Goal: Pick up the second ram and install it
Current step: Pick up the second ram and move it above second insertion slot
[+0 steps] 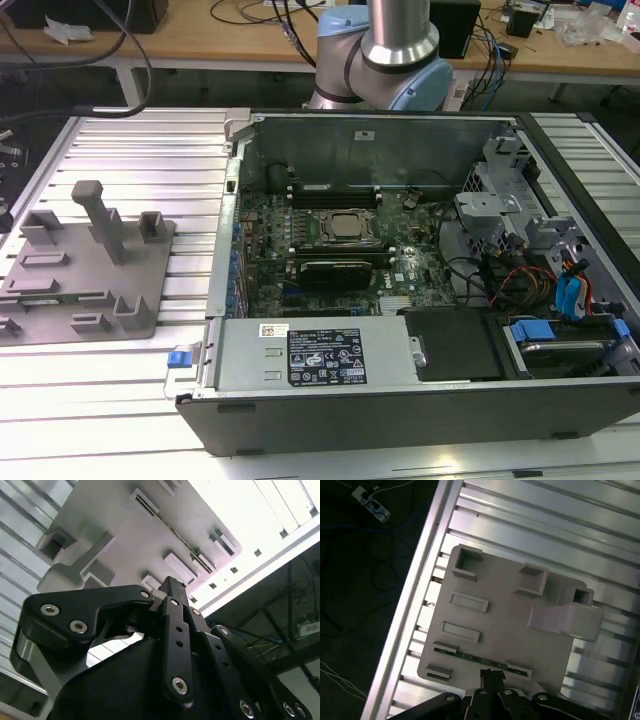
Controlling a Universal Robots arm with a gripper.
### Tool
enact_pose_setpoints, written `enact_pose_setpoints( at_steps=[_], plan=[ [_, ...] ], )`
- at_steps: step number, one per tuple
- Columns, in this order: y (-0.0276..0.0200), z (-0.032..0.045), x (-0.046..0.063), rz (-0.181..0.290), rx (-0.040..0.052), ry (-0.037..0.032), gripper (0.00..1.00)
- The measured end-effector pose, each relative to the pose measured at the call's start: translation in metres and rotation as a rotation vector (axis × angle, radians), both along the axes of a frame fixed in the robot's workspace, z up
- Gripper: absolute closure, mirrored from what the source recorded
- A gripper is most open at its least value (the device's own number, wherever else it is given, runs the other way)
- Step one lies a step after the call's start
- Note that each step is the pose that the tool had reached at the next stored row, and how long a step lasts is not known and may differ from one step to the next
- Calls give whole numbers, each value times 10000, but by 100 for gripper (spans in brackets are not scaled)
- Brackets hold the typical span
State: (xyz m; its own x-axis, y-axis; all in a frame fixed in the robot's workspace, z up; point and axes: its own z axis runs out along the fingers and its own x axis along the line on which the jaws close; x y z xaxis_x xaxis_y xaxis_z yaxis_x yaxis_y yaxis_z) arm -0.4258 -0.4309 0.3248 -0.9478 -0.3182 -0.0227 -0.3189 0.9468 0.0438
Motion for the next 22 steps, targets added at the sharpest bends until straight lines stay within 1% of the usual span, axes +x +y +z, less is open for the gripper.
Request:
enact_pose_setpoints(
  at_steps=[1,2,3,4,6,8,9,11,12,14,18,19,22],
  plan=[
    [0,0,0,192,-1,0,92],
    [0,-1,0,594,-3,0,92],
    [0,-1,0,899,-3,0,92],
    [0,-2,0,1385,-5,0,92],
    [0,-2,0,2202,-11,1,92],
    [0,-2,0,2617,-13,1,92],
    [0,-2,0,2905,-13,0,92],
    [0,-3,0,3292,-14,0,92],
    [0,-3,0,3843,-14,0,92],
    [0,-4,0,4518,-15,-1,92],
    [0,-5,0,5330,-14,-1,92],
    [0,-6,0,5668,-15,-2,92],
    [0,-8,0,6356,-14,-3,92]
  ],
)
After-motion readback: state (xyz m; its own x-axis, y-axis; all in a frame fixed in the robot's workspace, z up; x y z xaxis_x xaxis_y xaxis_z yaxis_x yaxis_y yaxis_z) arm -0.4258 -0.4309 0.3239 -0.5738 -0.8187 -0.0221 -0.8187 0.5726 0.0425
